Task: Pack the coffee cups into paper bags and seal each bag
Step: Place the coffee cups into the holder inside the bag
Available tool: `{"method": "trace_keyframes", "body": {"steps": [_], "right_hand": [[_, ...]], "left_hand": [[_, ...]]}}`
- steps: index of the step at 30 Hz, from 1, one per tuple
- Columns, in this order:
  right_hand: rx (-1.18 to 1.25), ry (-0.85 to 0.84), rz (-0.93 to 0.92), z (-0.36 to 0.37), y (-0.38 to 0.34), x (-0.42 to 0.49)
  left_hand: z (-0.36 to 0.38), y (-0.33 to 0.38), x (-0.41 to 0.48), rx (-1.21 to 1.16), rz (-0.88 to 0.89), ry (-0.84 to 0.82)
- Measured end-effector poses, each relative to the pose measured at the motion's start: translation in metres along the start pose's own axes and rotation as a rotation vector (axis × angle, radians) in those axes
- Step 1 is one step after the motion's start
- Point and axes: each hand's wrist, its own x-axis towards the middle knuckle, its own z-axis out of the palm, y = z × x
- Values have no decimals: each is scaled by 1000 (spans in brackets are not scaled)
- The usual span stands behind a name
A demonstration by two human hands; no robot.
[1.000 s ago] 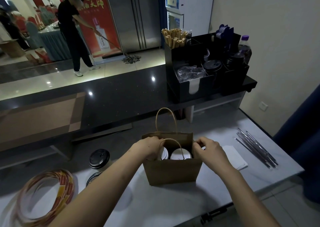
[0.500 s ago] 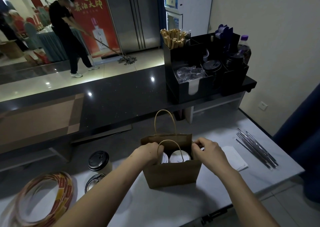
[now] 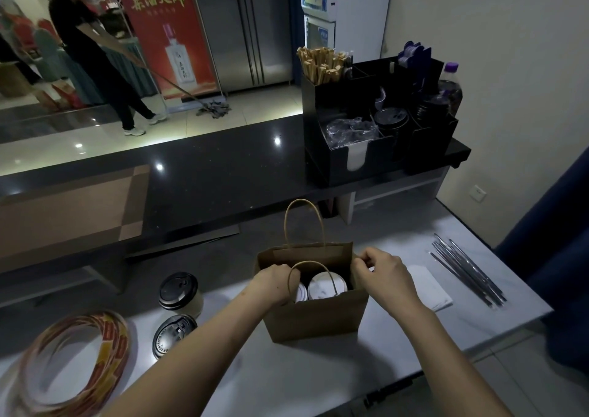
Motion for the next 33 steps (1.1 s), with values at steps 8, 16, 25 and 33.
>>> {"method": "trace_keyframes", "body": {"steps": [8,16,25,33], "right_hand": [[-15,4,-15,-4,-7,5],[-69,-12,-20,-4,-15,8],[60,-16,-4,-6,-22,4],[93,87,-6,-37,-14,-10]], "left_hand": [[-8,5,-12,91,13,6],[-18,3,-14,-51,97,93],[-56,-4,-45,-260,143,468],[-108,20,-68,-374,194,772]]}}
